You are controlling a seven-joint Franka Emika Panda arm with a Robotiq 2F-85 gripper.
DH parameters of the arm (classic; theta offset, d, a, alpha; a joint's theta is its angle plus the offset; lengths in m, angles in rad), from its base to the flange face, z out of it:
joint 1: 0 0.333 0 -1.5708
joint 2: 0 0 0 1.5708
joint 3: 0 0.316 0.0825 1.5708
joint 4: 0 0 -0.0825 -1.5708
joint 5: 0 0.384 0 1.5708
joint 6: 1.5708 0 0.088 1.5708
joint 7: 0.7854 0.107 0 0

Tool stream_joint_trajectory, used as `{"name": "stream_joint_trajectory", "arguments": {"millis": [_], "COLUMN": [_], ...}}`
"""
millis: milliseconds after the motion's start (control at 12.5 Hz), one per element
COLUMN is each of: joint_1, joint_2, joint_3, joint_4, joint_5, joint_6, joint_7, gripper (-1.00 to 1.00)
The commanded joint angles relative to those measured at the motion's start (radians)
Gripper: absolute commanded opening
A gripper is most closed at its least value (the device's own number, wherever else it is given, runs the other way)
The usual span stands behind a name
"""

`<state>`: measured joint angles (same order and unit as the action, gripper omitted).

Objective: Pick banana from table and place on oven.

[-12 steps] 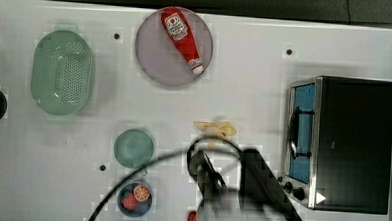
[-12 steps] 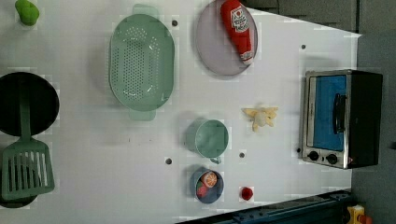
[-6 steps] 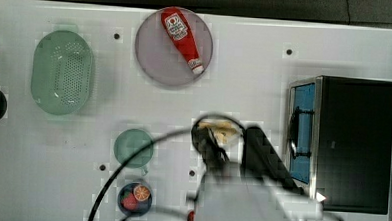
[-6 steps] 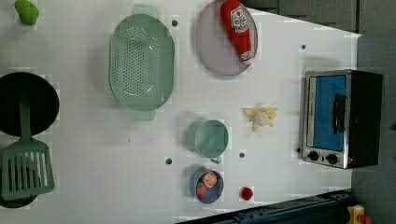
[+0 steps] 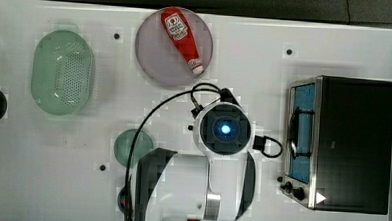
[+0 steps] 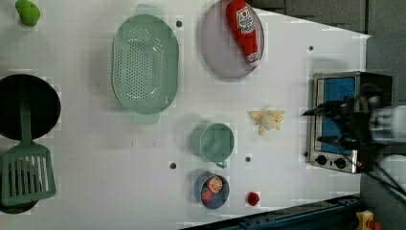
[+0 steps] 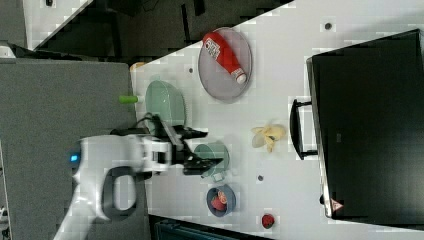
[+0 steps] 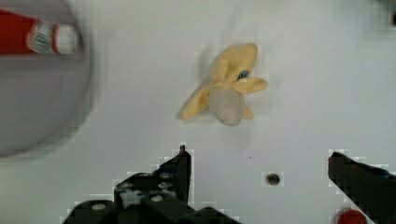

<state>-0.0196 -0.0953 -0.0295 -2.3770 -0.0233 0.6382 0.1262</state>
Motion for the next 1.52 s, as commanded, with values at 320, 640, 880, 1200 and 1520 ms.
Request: {"name": "stream_joint_trajectory", "arguments": {"millis": [320,640,880,1200,1520], "joint_1": [0.005,0.004,0.003,0.002,0.002], "joint_2": [0.150,0.312,0.411,0.467,0.455], "joint_3": [-0.043,-0.047,-0.047,-0.046,-0.043], "joint_4": [-0.060,-0.065,-0.074,-0.097,-0.101], "joint_5": [-0.006,-0.006,-0.006,-0.006,-0.005], "joint_6": [0.251,0.417,0.536,0.668,0.682], "joint_7": [0.029,0.029,0.029,0.029,0.030], "gripper": [1.00,1.00,1.00,0.43,-0.47]}}
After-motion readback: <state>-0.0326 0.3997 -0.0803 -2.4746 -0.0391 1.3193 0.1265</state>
